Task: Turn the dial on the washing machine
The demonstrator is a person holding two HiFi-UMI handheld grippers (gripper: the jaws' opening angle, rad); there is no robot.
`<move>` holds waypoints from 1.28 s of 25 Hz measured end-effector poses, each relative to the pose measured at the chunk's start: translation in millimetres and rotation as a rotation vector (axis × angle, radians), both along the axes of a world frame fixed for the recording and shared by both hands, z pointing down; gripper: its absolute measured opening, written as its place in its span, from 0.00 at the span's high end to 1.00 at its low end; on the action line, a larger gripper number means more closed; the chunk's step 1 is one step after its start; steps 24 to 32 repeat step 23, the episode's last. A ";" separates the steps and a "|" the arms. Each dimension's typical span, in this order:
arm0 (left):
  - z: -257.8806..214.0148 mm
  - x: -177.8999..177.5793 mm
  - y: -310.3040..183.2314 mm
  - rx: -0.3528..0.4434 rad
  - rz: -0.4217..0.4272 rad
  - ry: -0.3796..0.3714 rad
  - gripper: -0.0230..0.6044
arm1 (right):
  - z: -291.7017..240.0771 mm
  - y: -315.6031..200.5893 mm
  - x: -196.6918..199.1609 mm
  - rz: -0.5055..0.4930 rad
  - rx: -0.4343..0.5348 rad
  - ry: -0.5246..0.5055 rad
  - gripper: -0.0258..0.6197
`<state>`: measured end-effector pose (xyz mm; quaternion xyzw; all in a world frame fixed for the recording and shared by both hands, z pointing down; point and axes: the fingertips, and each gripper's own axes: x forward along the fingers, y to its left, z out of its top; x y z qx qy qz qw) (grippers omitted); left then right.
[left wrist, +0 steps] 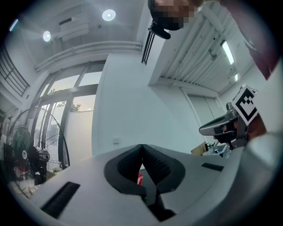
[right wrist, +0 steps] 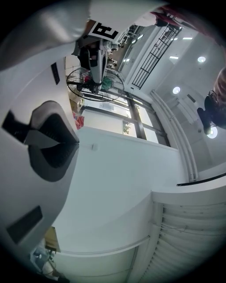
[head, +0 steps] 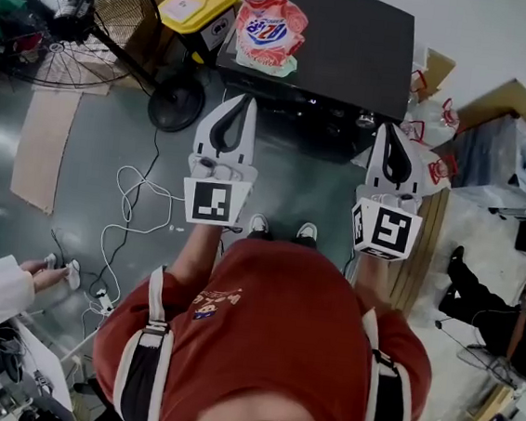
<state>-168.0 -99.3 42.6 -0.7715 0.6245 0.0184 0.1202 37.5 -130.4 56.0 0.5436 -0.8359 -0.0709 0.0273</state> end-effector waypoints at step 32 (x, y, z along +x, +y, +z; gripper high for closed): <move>8.8 -7.0 -2.3 -0.016 -0.021 -0.011 0.95 | 6.8 -8.8 -5.0 -0.002 -0.010 -0.001 0.95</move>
